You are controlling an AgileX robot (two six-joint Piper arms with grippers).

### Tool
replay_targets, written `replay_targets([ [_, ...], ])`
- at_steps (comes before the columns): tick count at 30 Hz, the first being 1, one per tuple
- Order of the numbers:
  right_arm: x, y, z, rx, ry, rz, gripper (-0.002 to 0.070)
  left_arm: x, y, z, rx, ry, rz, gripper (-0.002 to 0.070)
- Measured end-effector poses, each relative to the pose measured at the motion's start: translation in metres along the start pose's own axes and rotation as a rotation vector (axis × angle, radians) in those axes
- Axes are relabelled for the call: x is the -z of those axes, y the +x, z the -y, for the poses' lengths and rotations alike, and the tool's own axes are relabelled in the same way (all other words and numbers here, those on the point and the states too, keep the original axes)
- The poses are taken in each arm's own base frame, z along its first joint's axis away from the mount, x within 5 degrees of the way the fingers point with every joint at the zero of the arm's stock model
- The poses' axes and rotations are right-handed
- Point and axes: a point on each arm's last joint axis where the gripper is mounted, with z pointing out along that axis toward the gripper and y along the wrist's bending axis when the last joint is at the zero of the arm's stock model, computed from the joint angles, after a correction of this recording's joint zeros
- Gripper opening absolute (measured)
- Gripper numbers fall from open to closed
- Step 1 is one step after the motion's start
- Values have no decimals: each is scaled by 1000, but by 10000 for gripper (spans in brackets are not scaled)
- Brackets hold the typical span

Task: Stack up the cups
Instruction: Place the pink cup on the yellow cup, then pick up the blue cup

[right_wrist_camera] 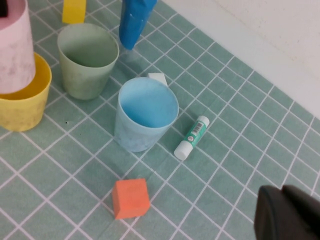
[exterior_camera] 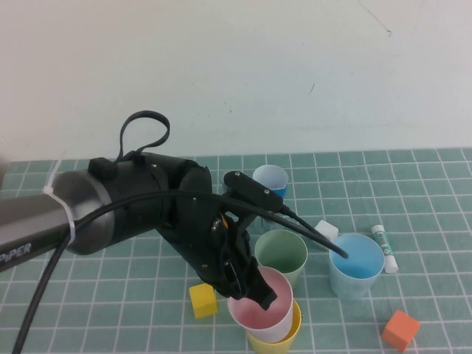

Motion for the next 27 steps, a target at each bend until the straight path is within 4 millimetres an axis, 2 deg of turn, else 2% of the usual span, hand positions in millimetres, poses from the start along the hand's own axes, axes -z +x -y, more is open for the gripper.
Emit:
replay_targets([
  [4, 0, 0, 0, -1, -2, 0, -2, -4, 1, -1, -46, 2, -14, 12],
  [6, 0, 0, 0, -1, -3, 0, -2, -4, 0, -1, -51, 0, -8, 37],
  [7, 0, 0, 0, -4, -3, 0, -2, -4, 0, -1, -51, -1, -3, 58],
  [13, -1, 0, -2, -31, -15, 11, -2, -4, -3, -2, -53, -10, 31, 302],
  [16, -4, 3, -5, -75, -38, 18, -2, -2, -6, -3, -76, -33, 40, 340],
  [19, -8, 6, -8, -125, -76, 2, -2, 11, -14, -7, -94, -96, 87, 283],
  [22, -16, 6, -6, -173, -101, -11, -2, 36, -25, -10, -77, -180, 197, 127],
  [24, -22, 7, -4, -198, -121, -31, -2, 61, -30, -12, -76, -251, 296, 55],
  [27, -33, 4, 2, -223, -171, -69, -2, 106, -32, -13, -81, -367, 454, 17],
])
